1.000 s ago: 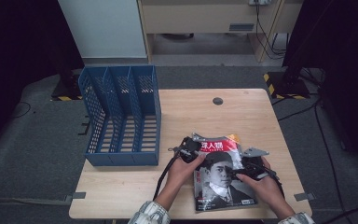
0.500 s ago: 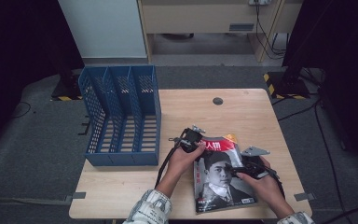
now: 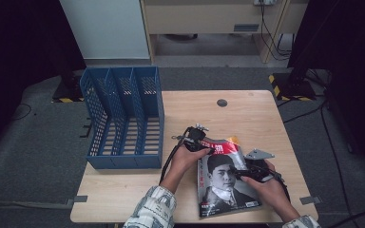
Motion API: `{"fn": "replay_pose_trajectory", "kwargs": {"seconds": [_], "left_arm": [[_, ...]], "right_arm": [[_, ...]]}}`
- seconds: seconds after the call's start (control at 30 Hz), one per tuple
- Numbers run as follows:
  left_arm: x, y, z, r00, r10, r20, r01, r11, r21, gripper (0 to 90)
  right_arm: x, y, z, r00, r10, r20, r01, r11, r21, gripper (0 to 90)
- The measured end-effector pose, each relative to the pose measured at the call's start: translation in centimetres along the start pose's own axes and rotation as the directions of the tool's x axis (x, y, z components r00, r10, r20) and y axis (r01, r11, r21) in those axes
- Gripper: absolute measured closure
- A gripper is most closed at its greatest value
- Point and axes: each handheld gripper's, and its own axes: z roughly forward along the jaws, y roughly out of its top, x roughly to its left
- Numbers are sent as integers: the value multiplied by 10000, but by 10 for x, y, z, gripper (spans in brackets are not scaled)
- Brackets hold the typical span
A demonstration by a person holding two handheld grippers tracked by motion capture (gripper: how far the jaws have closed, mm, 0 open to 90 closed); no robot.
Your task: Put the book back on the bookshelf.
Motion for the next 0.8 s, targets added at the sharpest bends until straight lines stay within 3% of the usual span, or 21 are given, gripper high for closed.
{"fn": "replay_pose_trajectory", "kwargs": {"seconds": [0.23, 0.27, 0.53, 0.8], "left_arm": [[-1, 4, 1, 9993, 140, 332, -140, 9999, -8, 585], [-1, 5, 0, 9989, 36, 458, -30, 9999, -145, 623], [-4, 7, -6, 9988, -165, 458, 171, 9998, -126, 791], [-10, 10, -13, 9993, -24, 373, 24, 10000, 17, 813]], "right_arm": [[2, 0, 0, 9996, -129, -235, 128, 9999, -17, 304], [2, 0, -1, 9995, -191, -251, 190, 9998, -37, 319], [1, 0, -1, 9995, -188, -263, 187, 9998, -22, 313], [0, 0, 0, 9992, -111, -397, 110, 9999, -10, 309]]}}
